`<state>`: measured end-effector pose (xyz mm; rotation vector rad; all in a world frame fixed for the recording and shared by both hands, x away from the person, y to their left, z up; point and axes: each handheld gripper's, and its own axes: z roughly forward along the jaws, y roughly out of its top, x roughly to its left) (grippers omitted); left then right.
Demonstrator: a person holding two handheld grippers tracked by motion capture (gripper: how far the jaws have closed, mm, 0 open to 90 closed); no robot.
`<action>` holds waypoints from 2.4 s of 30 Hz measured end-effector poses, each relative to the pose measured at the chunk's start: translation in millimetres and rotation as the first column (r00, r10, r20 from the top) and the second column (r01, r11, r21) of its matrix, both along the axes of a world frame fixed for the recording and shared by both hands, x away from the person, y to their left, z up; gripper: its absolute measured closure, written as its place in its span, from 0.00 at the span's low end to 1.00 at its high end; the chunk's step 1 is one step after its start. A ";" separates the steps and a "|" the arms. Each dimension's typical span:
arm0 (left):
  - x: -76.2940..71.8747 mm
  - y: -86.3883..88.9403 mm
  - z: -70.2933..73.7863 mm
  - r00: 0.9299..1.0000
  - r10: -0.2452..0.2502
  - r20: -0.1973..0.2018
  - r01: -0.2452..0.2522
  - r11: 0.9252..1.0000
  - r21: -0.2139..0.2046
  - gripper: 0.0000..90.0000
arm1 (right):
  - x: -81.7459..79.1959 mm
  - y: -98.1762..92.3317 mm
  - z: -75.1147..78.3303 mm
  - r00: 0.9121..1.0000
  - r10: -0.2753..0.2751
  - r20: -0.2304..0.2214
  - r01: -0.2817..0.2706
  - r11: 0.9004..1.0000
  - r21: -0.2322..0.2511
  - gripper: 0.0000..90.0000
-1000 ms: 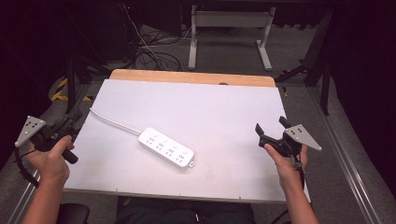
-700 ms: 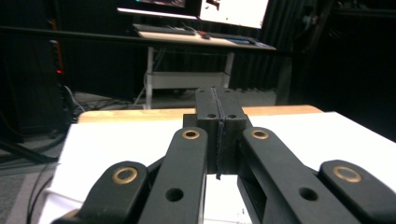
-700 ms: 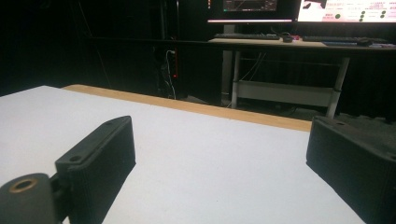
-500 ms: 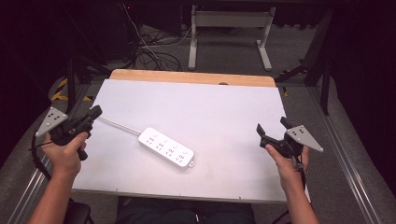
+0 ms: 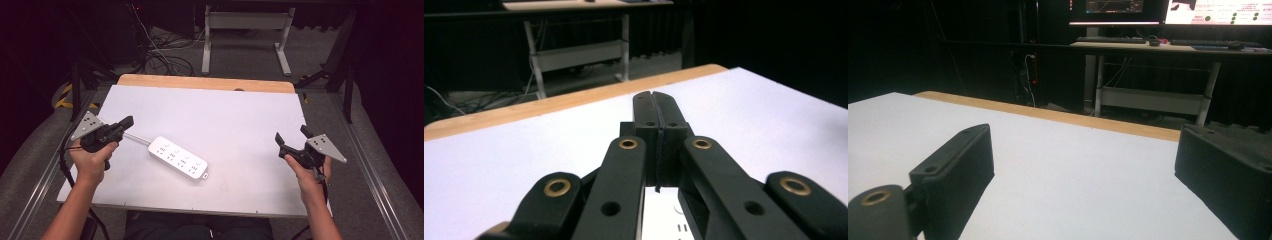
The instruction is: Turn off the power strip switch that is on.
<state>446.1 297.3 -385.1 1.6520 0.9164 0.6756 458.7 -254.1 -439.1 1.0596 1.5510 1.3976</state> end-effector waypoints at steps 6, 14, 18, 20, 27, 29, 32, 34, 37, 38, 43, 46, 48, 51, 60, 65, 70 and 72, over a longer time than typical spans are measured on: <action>9.1 -19.3 -4.3 0.999 -0.036 -0.035 0.038 0.998 0.057 1.00 | 0.0 -0.7 -0.2 1.000 0.000 0.000 0.000 1.000 0.001 0.10; 19.0 -41.0 -13.1 0.993 -0.077 -0.090 0.087 0.989 0.123 1.00 | -0.3 -0.9 -0.1 1.000 -0.001 0.000 0.001 1.000 0.000 0.10; 23.5 -51.0 -16.8 0.989 -0.093 -0.113 0.111 0.981 0.159 1.00 | -1.1 -1.3 0.3 1.000 -0.002 0.001 0.002 1.000 0.000 0.10; 26.2 -55.5 -19.4 0.987 -0.097 -0.127 0.119 0.977 0.178 1.00 | -1.6 -1.7 0.5 1.000 -0.002 0.003 0.002 1.000 0.002 0.10; 38.5 -68.1 -30.3 0.975 -0.086 -0.203 0.129 0.969 0.211 1.00 | -2.7 -3.0 0.7 1.000 -0.006 0.004 0.006 1.000 0.003 0.10; 41.1 -70.7 -33.1 0.971 -0.088 -0.224 0.140 0.963 0.228 1.00 | -3.0 -3.2 0.6 1.000 -0.006 0.003 0.006 1.000 0.003 0.10; 44.8 -75.2 -38.1 0.960 -0.089 -0.265 0.159 0.954 0.255 1.00 | -3.3 -3.3 0.6 1.000 -0.008 0.004 0.008 1.000 0.002 0.10; 47.4 -77.9 -41.6 0.953 -0.086 -0.291 0.167 0.950 0.265 1.00 | -3.5 -3.2 0.7 1.000 -0.009 0.003 0.009 1.000 0.003 0.10; 51.3 -80.6 -45.4 0.943 -0.069 -0.325 0.166 0.945 0.281 1.00 | -3.6 -3.1 0.7 1.000 -0.007 0.004 0.007 1.000 0.002 0.10; 52.5 -81.8 -46.9 0.939 -0.062 -0.339 0.166 0.944 0.286 1.00 | -3.6 -2.9 0.7 1.000 -0.008 0.005 0.008 1.000 0.001 0.10; 58.5 -84.0 -53.8 0.923 -0.028 -0.384 0.169 0.926 0.338 1.00 | -3.6 -2.8 0.5 1.000 -0.007 0.004 0.007 1.000 0.000 0.10; 60.4 -84.7 -56.1 0.914 -0.020 -0.406 0.175 0.921 0.349 1.00 | -3.7 -3.1 0.4 1.000 -0.007 0.004 0.007 1.000 0.001 0.10; 60.9 -85.2 -57.5 0.909 -0.016 -0.417 0.179 0.918 0.354 1.00 | -3.9 -3.1 0.4 1.000 -0.009 0.004 0.009 1.000 0.000 0.10; 61.5 -85.8 -58.9 0.906 -0.011 -0.423 0.180 0.915 0.362 1.00 | -4.0 -2.9 0.4 1.000 -0.008 0.004 0.008 1.000 0.000 0.10; 64.5 -83.9 -62.7 0.896 0.004 -0.443 0.178 0.912 0.369 1.00 | -4.1 -3.0 0.3 1.000 -0.009 0.004 0.009 1.000 -0.001 0.10; 65.0 -83.4 -62.8 0.894 0.002 -0.448 0.181 0.913 0.366 1.00 | -4.7 -3.1 0.7 1.000 -0.012 0.005 0.012 1.000 -0.001 0.10; 65.2 -84.7 -64.1 0.889 -0.003 -0.457 0.196 0.906 0.376 1.00 | -5.1 -3.4 1.0 1.000 -0.014 0.006 0.014 1.000 0.001 0.10; 65.1 -84.4 -64.0 0.889 0.001 -0.458 0.193 0.906 0.376 1.00 | -5.0 -3.5 0.9 1.000 -0.014 0.006 0.014 1.000 0.001 0.10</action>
